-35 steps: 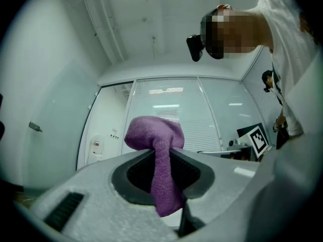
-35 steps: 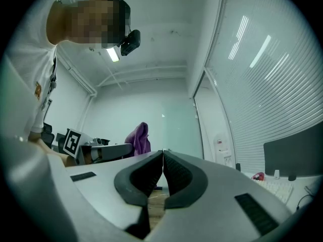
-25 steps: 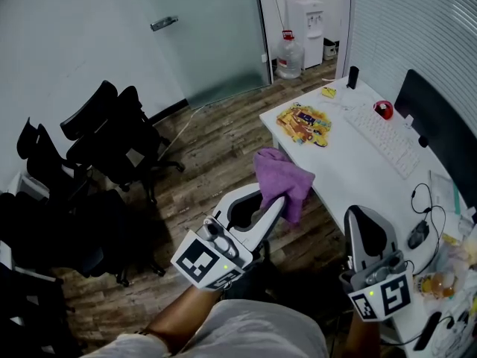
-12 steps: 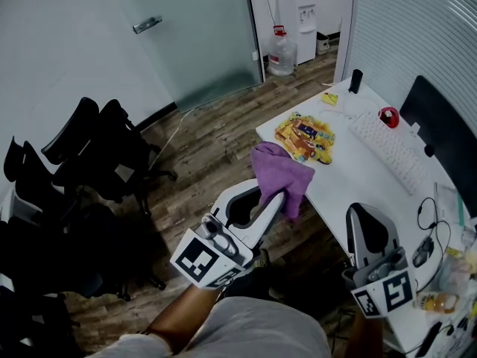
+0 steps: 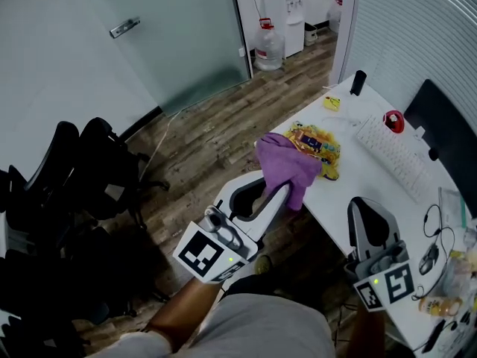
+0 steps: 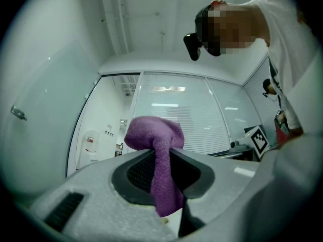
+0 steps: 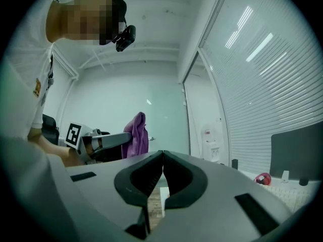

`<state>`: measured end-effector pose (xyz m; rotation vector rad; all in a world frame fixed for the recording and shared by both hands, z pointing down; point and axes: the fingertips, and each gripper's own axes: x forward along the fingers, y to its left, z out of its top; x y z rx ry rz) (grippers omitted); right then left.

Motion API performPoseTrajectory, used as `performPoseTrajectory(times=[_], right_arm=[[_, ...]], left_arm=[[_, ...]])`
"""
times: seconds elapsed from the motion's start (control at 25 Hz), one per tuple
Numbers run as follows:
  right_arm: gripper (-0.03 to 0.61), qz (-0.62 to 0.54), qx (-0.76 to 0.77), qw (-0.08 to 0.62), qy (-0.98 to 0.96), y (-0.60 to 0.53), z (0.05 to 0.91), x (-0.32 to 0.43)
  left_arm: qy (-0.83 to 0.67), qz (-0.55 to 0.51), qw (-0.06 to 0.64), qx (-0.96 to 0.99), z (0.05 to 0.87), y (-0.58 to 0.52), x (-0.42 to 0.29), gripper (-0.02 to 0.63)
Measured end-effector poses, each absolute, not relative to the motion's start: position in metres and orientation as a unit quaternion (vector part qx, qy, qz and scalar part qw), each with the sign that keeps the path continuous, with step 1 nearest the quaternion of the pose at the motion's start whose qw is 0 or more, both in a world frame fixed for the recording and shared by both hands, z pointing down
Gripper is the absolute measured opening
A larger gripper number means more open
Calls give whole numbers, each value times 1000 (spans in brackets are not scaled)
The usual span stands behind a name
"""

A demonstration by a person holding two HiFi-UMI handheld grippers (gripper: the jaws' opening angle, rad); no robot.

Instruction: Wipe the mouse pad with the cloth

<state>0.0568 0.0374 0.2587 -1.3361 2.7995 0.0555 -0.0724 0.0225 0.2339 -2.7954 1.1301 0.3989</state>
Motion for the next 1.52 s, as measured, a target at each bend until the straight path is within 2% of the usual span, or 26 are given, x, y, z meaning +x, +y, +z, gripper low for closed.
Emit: performPoseTrajectory(times=[0.44,1.08,1.52], right_arm=[[11,4,-466,-6,885,-15,274,37],[12,-18,-471,-36,881,-66,297,46],[25,-52,-477,-86,873,-106,341,68]], left_arm=[[342,122,32,-931,249,-37,-96,81],[324,91,28,-941,262,-89,-67,81],[305,-17,25,-952,301,-135,-24,81]])
